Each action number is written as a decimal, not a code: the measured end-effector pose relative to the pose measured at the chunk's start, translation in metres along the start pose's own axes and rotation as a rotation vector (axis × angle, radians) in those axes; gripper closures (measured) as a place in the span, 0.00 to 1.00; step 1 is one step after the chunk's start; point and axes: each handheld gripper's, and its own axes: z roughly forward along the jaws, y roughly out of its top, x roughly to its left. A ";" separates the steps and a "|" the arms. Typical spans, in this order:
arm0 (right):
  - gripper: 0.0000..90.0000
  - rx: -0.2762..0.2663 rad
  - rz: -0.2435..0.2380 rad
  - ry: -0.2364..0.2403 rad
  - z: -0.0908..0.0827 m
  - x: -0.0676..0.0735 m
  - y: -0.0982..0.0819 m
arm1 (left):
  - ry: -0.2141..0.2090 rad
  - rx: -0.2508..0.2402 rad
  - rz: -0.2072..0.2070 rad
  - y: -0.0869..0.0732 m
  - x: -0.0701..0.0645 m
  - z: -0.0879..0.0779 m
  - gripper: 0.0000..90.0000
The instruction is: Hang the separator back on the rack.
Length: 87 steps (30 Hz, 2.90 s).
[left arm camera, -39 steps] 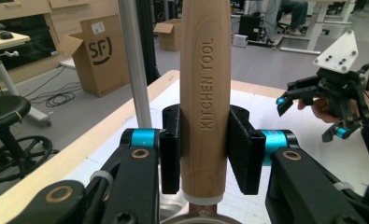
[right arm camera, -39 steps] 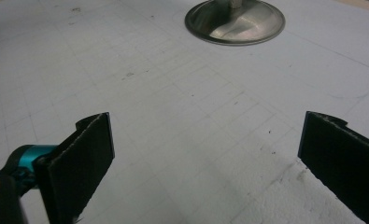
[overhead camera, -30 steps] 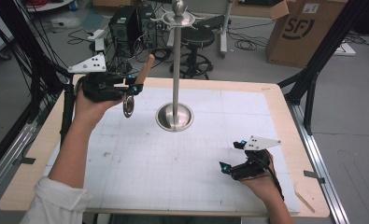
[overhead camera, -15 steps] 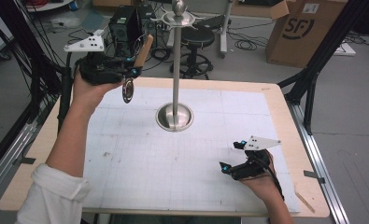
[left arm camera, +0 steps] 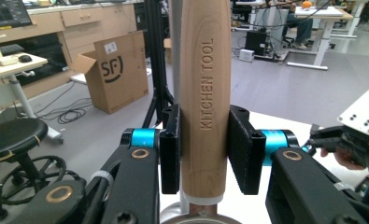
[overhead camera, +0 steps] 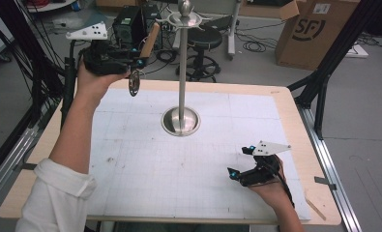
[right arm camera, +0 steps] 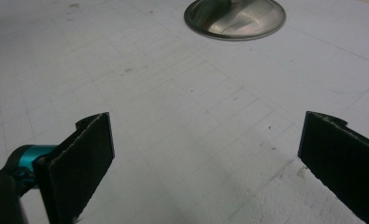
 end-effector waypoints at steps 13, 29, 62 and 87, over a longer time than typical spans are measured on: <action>0.02 0.004 0.002 -0.006 -0.001 -0.002 -0.001 | 0.013 -0.014 -0.011 0.014 0.016 0.000 0.76; 0.02 0.003 -0.002 -0.004 -0.001 -0.002 -0.001 | 0.024 -0.006 -0.053 0.010 0.021 0.012 0.76; 0.02 -0.001 -0.003 -0.002 -0.002 -0.002 -0.001 | -0.011 0.061 -0.041 0.004 0.009 0.045 0.75; 0.02 -0.005 -0.006 -0.006 -0.003 -0.002 -0.001 | 0.019 0.138 -0.049 0.002 0.000 0.034 0.47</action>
